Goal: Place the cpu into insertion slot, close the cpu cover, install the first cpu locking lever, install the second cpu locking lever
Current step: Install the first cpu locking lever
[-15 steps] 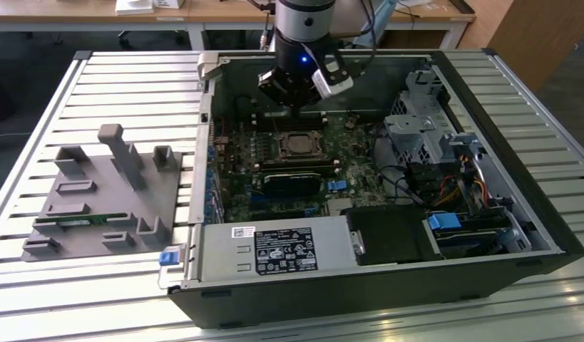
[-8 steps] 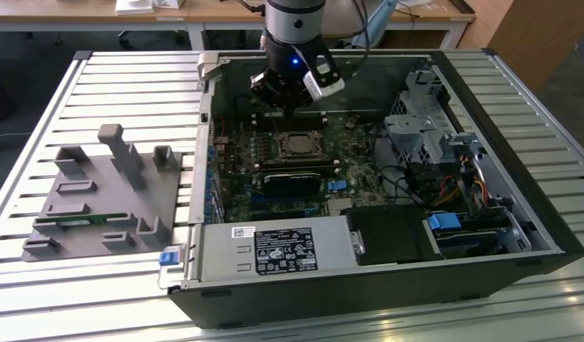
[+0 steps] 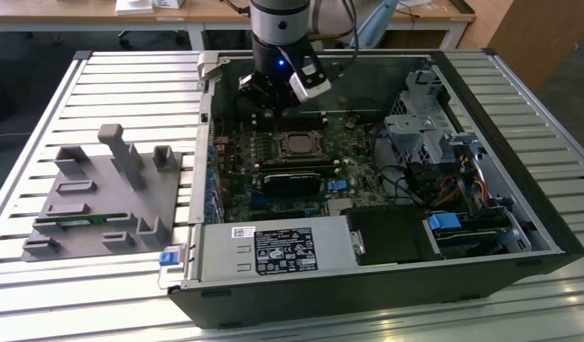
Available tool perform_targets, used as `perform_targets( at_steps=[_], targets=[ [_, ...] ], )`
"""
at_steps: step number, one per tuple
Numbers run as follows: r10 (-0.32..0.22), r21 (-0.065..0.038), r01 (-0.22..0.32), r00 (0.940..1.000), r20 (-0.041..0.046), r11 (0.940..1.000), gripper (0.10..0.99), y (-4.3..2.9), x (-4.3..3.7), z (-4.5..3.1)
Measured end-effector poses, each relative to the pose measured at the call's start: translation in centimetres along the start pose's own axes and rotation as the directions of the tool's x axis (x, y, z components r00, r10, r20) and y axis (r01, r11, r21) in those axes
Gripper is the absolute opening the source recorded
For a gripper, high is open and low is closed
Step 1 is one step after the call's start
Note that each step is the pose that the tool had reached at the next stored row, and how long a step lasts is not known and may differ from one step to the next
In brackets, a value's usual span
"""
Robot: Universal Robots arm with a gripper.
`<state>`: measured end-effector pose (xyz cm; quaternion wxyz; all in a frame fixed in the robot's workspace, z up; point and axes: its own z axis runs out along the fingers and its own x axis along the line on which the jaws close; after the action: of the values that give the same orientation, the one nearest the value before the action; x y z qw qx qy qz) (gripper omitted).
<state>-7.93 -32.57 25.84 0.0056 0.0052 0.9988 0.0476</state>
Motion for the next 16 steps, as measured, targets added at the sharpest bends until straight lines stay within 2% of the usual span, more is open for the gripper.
perform_targets(
  at_steps=[4,16],
  targets=[
    [-0.001,0.0,0.001,1.0,-0.0002,1.0,0.118,0.1,0.64,0.09],
    [-0.005,0.0,0.005,1.0,-0.0003,1.0,0.118,0.78,1.89,0.35]
  ],
)
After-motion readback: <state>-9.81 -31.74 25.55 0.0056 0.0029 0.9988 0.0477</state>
